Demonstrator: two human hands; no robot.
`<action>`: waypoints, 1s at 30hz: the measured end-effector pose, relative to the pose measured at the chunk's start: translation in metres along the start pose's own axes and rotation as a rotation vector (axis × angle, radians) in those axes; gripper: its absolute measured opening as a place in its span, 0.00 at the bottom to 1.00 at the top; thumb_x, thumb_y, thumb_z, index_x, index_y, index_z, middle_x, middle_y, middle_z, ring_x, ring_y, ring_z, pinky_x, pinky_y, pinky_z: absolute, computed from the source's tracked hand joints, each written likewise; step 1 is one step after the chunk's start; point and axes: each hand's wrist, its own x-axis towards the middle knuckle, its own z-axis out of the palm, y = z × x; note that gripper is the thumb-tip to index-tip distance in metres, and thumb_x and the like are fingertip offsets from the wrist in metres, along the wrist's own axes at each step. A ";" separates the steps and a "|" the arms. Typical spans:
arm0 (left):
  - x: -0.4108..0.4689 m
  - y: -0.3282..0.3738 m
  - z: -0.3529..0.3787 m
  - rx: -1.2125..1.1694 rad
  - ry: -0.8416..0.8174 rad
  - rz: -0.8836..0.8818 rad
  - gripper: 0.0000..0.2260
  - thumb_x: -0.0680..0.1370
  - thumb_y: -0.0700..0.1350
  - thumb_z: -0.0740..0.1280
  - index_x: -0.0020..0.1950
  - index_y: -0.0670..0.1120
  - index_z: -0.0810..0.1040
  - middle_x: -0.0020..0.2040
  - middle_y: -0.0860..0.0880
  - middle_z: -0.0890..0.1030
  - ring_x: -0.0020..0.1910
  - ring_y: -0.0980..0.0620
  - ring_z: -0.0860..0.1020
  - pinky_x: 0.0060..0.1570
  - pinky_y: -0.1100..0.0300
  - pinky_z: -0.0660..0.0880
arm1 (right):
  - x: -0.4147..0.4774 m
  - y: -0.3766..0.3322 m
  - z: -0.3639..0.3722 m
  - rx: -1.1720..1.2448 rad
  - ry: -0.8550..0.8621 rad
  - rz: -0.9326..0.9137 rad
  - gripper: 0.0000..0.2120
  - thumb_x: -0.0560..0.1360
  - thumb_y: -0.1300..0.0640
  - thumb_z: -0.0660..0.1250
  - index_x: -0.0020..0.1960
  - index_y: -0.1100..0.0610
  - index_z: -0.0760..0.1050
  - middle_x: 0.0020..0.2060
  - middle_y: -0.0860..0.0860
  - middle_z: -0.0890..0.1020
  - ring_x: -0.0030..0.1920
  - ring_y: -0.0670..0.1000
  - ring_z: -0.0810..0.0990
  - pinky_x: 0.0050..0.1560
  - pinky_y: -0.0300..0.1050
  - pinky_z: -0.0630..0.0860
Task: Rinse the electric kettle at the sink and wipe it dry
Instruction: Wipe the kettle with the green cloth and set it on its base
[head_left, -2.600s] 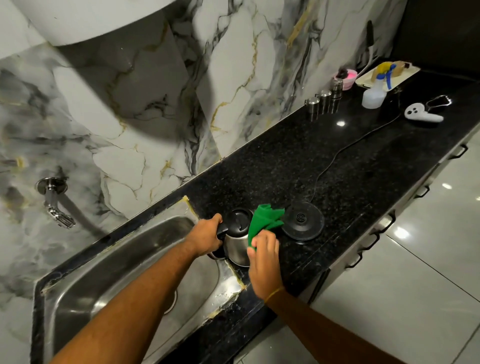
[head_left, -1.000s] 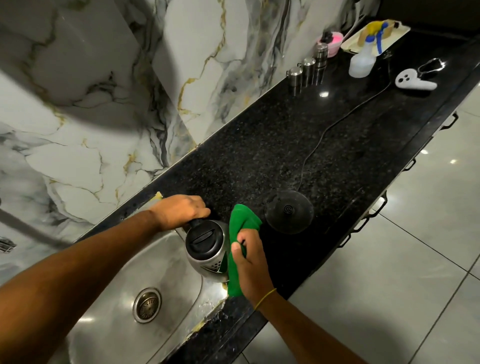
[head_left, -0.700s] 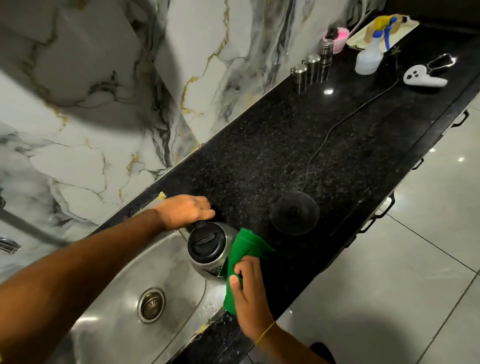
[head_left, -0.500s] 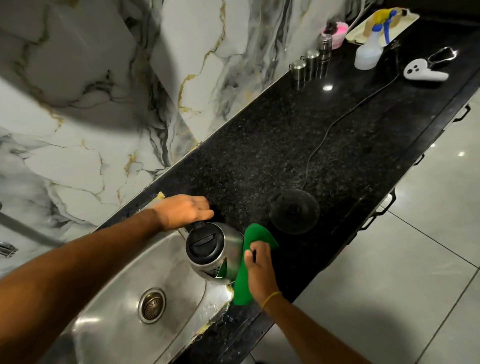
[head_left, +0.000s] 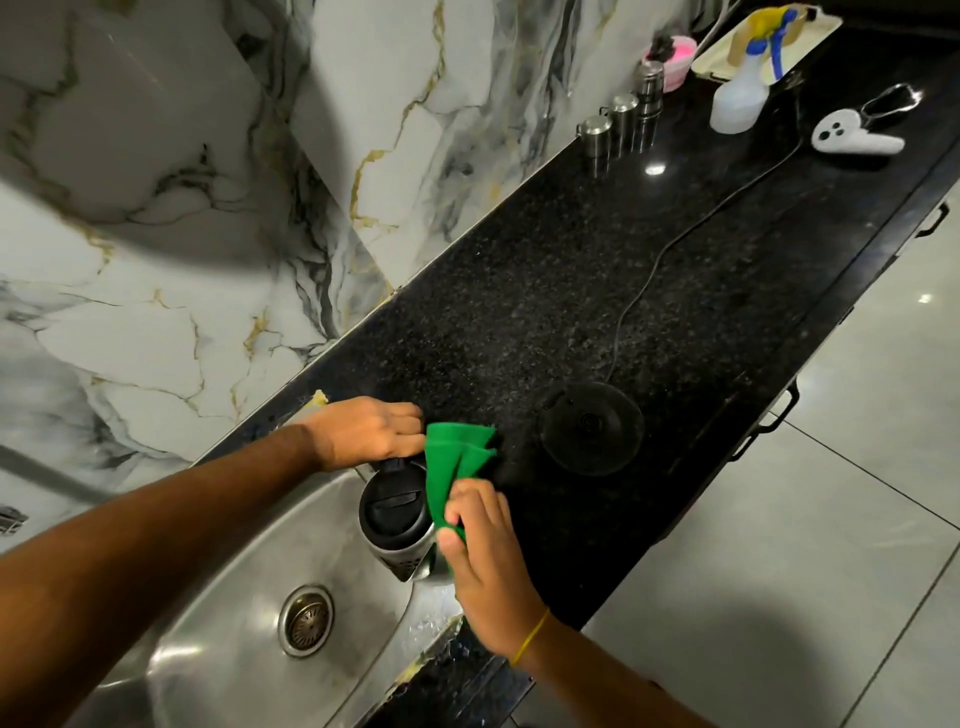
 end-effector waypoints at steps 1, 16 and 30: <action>0.000 0.000 0.000 0.012 0.005 0.008 0.07 0.86 0.41 0.56 0.55 0.44 0.73 0.52 0.45 0.80 0.57 0.44 0.77 0.50 0.50 0.79 | -0.008 0.007 0.003 0.002 0.004 0.020 0.04 0.81 0.56 0.58 0.48 0.56 0.67 0.53 0.47 0.70 0.53 0.50 0.70 0.56 0.46 0.69; 0.002 0.009 0.005 0.050 0.172 -0.150 0.14 0.85 0.40 0.54 0.53 0.38 0.78 0.55 0.38 0.83 0.57 0.40 0.82 0.55 0.49 0.82 | 0.076 0.013 0.006 0.060 -0.018 0.295 0.12 0.77 0.47 0.57 0.50 0.55 0.70 0.45 0.54 0.79 0.46 0.58 0.78 0.49 0.56 0.72; -0.002 0.008 0.022 0.058 0.230 -0.217 0.05 0.81 0.37 0.65 0.55 0.37 0.75 0.56 0.36 0.82 0.56 0.39 0.82 0.56 0.50 0.82 | 0.021 0.054 0.006 0.100 0.093 0.330 0.06 0.82 0.60 0.62 0.52 0.49 0.68 0.45 0.51 0.78 0.45 0.51 0.78 0.48 0.53 0.76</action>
